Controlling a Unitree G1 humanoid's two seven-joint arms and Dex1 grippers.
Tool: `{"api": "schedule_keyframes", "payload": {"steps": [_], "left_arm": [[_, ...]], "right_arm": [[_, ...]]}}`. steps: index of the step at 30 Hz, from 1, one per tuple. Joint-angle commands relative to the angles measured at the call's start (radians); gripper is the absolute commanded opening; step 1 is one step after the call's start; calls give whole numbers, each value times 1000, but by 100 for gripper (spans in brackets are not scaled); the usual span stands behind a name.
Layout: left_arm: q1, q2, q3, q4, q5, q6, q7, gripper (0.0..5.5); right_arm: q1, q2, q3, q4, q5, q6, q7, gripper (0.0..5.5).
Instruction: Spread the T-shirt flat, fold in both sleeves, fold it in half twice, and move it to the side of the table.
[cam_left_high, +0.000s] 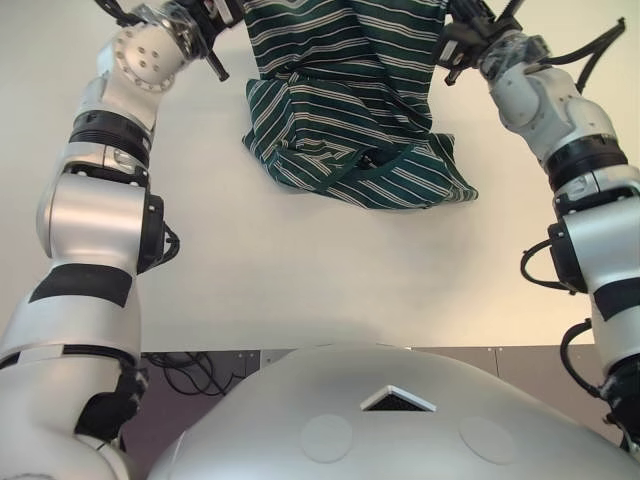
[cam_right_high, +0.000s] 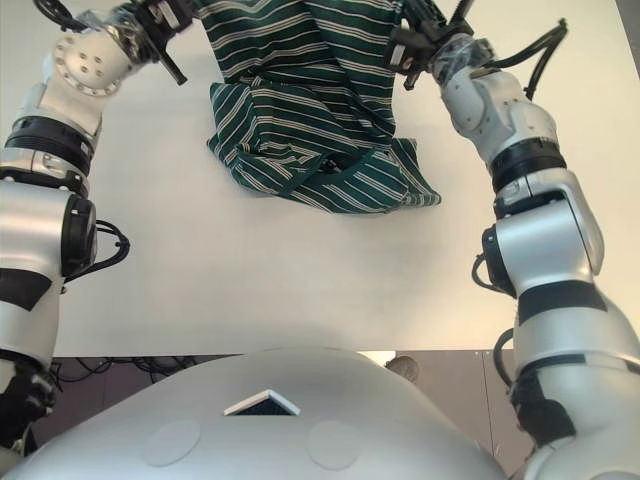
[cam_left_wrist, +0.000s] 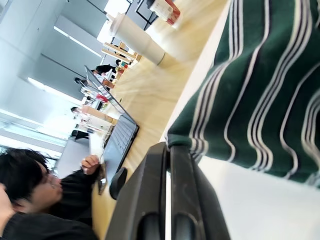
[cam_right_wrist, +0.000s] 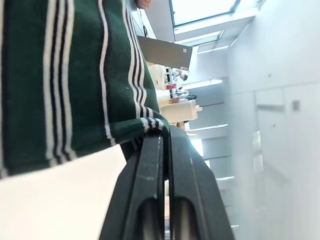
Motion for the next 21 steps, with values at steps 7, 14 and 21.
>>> {"api": "schedule_keyframes", "payload": {"steps": [7,14,21], "left_arm": [[-19,-41,-128,65,152,78,152,59],[4,10,85,34,-90,92,-59,119],[456,151,174,-828,-793,624,-1025,119]], "right_arm": [[-12,34,41,184,26,134,123,128],[68,27,-455,95,653,121,665,186],[557,-124,-645,-879,1341,869,1287,186]]}}
